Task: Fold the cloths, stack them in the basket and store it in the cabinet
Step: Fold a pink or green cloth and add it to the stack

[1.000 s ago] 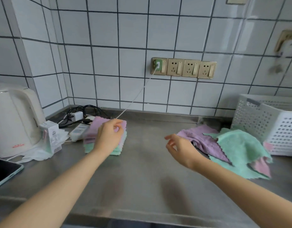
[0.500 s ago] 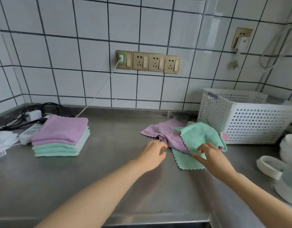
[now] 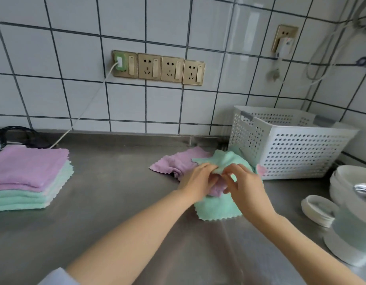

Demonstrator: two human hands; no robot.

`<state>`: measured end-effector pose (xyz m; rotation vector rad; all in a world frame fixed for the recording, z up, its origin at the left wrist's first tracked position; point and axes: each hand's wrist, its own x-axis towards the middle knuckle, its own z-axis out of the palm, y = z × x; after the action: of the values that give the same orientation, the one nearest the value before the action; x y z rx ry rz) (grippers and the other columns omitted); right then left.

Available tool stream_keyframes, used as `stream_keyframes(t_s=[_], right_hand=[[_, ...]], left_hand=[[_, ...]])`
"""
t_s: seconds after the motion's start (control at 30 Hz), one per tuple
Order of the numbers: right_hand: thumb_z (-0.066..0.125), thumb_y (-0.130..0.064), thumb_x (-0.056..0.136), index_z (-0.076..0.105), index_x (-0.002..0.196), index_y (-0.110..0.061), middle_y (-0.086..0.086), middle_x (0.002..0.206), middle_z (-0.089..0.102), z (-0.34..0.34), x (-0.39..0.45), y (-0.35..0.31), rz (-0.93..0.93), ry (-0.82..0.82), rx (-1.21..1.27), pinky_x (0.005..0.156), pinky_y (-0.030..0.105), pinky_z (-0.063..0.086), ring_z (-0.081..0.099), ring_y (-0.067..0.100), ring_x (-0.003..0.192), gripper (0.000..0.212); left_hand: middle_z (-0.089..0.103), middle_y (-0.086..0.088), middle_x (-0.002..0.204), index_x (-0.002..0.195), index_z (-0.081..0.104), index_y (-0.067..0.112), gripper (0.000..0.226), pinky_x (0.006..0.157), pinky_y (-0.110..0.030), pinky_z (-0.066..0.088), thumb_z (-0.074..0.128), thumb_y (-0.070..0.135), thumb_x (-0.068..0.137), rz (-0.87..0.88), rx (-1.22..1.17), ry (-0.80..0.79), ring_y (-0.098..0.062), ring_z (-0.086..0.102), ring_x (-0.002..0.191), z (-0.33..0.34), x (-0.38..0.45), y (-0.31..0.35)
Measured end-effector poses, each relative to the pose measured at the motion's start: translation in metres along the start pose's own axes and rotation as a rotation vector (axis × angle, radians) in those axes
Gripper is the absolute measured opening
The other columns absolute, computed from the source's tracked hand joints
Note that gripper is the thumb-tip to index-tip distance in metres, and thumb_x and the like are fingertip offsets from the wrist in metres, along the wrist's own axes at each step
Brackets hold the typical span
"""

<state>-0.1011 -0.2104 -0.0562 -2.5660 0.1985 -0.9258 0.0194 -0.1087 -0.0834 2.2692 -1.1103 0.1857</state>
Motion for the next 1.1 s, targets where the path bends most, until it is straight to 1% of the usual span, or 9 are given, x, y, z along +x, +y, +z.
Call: stream_keyframes(t_s=[0.2,0.33,0.4,0.53,0.6,0.7,0.83,1.0,1.1], right_hand=[[0.059,-0.005,0.091,0.061,0.09,-0.017,-0.001,0.09,0.063,-0.058,0.012,-0.031,-0.119,0.275,0.211,0.075,0.014,0.049,0.064,0.011,0.082,0.012],[0.058,0.001,0.089,0.062,0.094,-0.007,0.004,0.093,0.064,-0.085,0.024,-0.045,-0.209,0.413,0.234,0.078,0.03,0.053,0.062,0.017,0.087,0.009],[0.059,0.001,0.089,0.063,0.094,-0.007,0.003,0.093,0.063,-0.092,0.031,-0.047,-0.201,0.453,0.226,0.079,0.03,0.052,0.06,0.012,0.086,0.011],[0.057,-0.002,0.09,0.064,0.096,-0.012,0.0,0.095,0.064,-0.109,0.043,-0.052,-0.125,0.513,0.257,0.081,0.022,0.049,0.059,0.008,0.087,0.013],[0.056,-0.001,0.091,0.063,0.097,-0.012,0.002,0.098,0.065,-0.119,0.047,-0.057,-0.122,0.558,0.284,0.08,0.017,0.048,0.059,0.008,0.089,0.014],[0.054,0.0,0.092,0.062,0.099,-0.01,0.002,0.099,0.064,-0.132,0.049,-0.07,-0.147,0.606,0.346,0.079,0.011,0.046,0.06,0.004,0.09,0.014],[0.053,-0.001,0.093,0.06,0.1,-0.009,-0.001,0.102,0.064,-0.147,0.048,-0.093,-0.222,0.666,0.384,0.082,0.012,0.046,0.059,-0.002,0.094,0.014],[0.05,-0.004,0.096,0.056,0.099,-0.013,-0.008,0.095,0.061,-0.164,0.045,-0.137,-0.281,0.734,0.483,0.079,0.012,0.046,0.06,0.001,0.088,0.011],[0.049,-0.012,0.097,0.053,0.094,-0.021,-0.011,0.089,0.057,-0.165,0.044,-0.152,-0.247,0.755,0.468,0.074,0.024,0.049,0.058,0.009,0.083,0.01]], left_hand=[[0.07,-0.004,0.08,0.086,0.071,0.015,0.024,0.067,-0.035,0.043,0.049,0.02,0.095,-0.108,-0.205,0.242,-0.018,0.056,0.074,-0.019,0.021,0.0],[0.044,0.007,0.05,0.054,0.051,0.02,0.037,0.055,-0.027,0.024,0.055,0.007,0.088,-0.127,-0.273,0.32,-0.018,0.039,0.057,-0.04,0.023,0.002],[0.044,0.006,0.051,0.061,0.062,0.013,0.028,0.052,-0.023,0.024,0.055,0.004,0.087,-0.13,-0.279,0.326,-0.011,0.037,0.052,-0.051,0.028,0.0],[0.049,-0.016,0.061,0.06,0.06,0.013,0.026,0.057,-0.03,0.035,0.056,0.003,0.084,-0.077,-0.34,0.421,-0.024,0.04,0.062,-0.087,0.043,0.007],[0.073,-0.013,0.09,0.091,0.076,0.014,0.026,0.074,-0.028,0.05,0.055,-0.001,0.085,-0.033,-0.407,0.53,-0.019,0.063,0.082,-0.113,0.048,0.017],[0.07,-0.009,0.11,0.109,0.071,0.009,0.035,0.091,-0.033,0.05,0.052,-0.007,0.084,0.008,-0.419,0.695,-0.021,0.063,0.102,-0.153,0.048,0.028],[0.071,-0.004,0.104,0.104,0.072,0.01,0.03,0.084,-0.023,0.045,0.056,-0.004,0.084,0.099,-0.268,0.782,-0.019,0.062,0.098,-0.198,0.026,0.026],[0.069,0.0,0.097,0.1,0.072,0.012,0.023,0.081,-0.03,0.049,0.061,0.001,0.083,0.143,-0.208,0.92,-0.016,0.059,0.089,-0.255,-0.024,0.026],[0.068,0.018,0.087,0.093,0.071,0.019,0.016,0.079,-0.018,0.048,0.067,0.007,0.083,0.142,-0.31,0.853,0.001,0.06,0.083,-0.281,-0.062,0.026]])
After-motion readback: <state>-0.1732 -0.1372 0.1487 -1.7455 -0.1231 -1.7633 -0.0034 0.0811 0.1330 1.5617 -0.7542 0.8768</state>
